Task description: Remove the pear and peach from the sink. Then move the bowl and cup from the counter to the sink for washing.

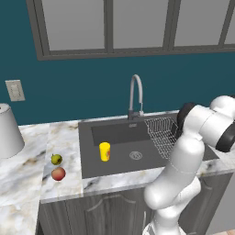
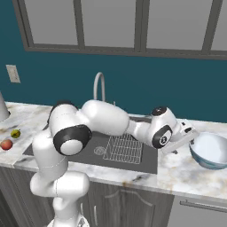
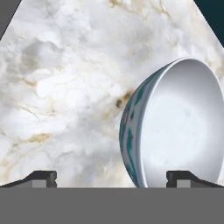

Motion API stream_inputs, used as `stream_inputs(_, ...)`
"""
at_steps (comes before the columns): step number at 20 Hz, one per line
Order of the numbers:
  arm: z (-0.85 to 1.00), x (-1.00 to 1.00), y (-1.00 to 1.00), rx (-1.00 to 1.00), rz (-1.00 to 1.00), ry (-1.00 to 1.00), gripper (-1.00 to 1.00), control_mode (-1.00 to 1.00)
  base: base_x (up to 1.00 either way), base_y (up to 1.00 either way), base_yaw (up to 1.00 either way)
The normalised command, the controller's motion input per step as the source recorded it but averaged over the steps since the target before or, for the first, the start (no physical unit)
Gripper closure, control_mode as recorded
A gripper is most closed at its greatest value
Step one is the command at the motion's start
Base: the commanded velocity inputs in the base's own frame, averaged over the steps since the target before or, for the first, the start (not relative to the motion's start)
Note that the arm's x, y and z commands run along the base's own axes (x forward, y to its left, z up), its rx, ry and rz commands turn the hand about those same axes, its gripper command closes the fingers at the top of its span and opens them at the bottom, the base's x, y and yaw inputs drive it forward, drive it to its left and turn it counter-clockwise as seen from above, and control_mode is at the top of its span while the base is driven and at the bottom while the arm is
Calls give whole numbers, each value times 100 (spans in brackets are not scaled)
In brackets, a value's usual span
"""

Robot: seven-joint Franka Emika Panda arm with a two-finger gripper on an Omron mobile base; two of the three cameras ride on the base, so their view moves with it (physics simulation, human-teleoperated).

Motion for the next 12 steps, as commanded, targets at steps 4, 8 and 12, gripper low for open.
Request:
stream_inputs(4,-11,15,-15,0,0,0,-100,-100,0,0,0)
stream_inputs(8,-8,12,-18,0,0,0,-100,-100,0,0,0)
stream_inputs(12,-3,8,-21,1,0,0,-100,-100,0,0,0)
